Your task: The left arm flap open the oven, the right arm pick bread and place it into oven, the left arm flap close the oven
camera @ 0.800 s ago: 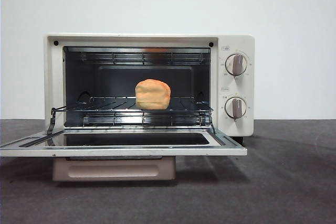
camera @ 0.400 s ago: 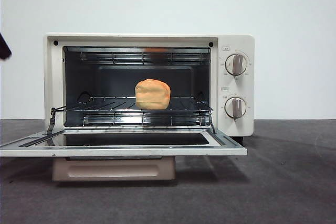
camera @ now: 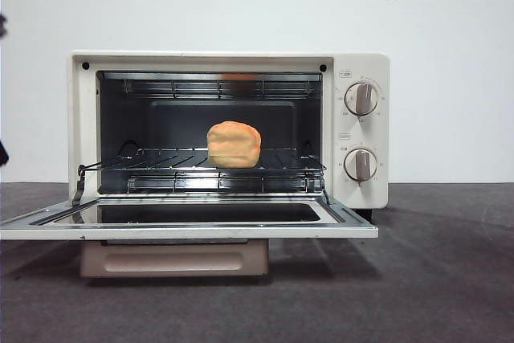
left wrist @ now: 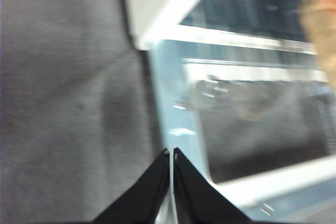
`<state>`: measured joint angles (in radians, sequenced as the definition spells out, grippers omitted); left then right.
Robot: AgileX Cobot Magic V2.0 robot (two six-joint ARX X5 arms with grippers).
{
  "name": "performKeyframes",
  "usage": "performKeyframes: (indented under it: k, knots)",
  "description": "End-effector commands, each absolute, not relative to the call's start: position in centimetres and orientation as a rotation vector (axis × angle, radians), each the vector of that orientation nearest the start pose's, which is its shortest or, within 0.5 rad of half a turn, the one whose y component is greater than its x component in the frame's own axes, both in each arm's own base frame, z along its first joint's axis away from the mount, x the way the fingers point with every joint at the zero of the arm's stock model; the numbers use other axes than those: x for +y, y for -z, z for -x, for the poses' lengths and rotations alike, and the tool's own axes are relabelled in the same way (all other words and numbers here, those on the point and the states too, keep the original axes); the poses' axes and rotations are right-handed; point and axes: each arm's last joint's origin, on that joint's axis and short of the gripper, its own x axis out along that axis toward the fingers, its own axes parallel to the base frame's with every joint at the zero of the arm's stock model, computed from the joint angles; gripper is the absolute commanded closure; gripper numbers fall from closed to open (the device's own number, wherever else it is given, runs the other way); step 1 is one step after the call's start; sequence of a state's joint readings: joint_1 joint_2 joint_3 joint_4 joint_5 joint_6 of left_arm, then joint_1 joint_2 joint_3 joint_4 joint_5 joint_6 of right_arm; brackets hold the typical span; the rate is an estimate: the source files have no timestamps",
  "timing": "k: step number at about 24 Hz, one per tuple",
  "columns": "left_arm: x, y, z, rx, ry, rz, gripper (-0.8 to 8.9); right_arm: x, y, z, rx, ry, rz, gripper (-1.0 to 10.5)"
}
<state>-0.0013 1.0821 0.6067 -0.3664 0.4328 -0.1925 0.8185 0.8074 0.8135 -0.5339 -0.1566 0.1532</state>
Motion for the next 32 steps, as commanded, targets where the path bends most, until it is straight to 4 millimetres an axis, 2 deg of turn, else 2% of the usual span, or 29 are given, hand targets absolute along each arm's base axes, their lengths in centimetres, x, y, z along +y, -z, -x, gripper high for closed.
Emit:
performKeyframes:
  k: [1,7,19,26,32]
  knots:
    - [-1.1,-19.3,-21.4,0.922,0.339,0.353,8.00,12.6,-31.1,-10.9,0.571,-0.924,0.046,5.2]
    - [-1.2,-16.9,-22.9,0.998,0.365,0.369,7.99,12.6,-31.1,-10.9,0.571,-0.924,0.046,5.2]
    - [-1.4,-14.2,-24.2,1.060,0.427,0.425,8.00,12.6,-31.1,-10.9,0.572,-0.923,0.045,5.2]
    - [-1.7,-13.7,-24.4,1.071,0.526,0.493,7.99,12.6,-31.1,-10.9,0.572,-0.923,0.044,5.2]
    - [-1.9,-14.0,-24.7,1.038,0.622,0.571,7.99,12.6,-31.1,-10.9,0.573,-0.922,0.042,5.2]
